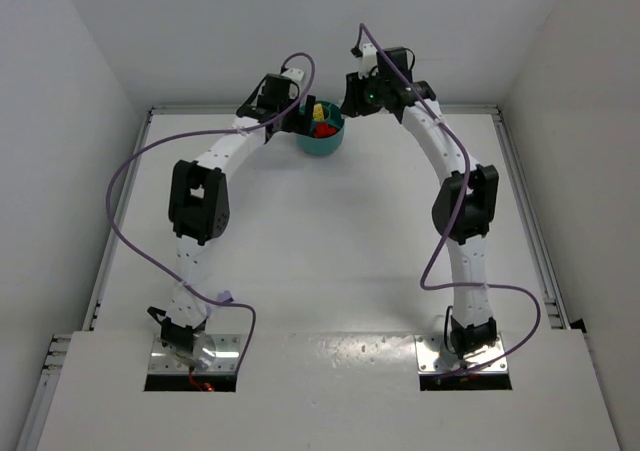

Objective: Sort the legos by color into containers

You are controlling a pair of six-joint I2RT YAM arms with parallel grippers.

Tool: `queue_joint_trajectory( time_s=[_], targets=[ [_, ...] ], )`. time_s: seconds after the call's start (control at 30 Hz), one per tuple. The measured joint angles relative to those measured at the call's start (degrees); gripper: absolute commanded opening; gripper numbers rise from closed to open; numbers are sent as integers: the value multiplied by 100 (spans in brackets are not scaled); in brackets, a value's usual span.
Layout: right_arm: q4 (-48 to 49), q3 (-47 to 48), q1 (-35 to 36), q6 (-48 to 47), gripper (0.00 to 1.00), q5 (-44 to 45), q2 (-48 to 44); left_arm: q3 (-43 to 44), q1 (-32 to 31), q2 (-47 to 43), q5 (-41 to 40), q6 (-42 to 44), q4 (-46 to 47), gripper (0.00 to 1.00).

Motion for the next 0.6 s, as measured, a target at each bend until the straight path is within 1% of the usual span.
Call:
queue_joint_trajectory(
  time_s=[0.1, 0.3, 0.6],
  targets=[
    [424, 15, -35, 181, 0, 2, 282, -87, 33, -94, 96, -50, -4, 100],
    [1049, 15, -37, 450, 0, 61, 765, -319, 188, -562, 179, -109, 17, 100],
    [1860, 114, -37, 599, 0, 68, 1067, -660, 446, -1126, 199, -129, 98, 100]
  ],
)
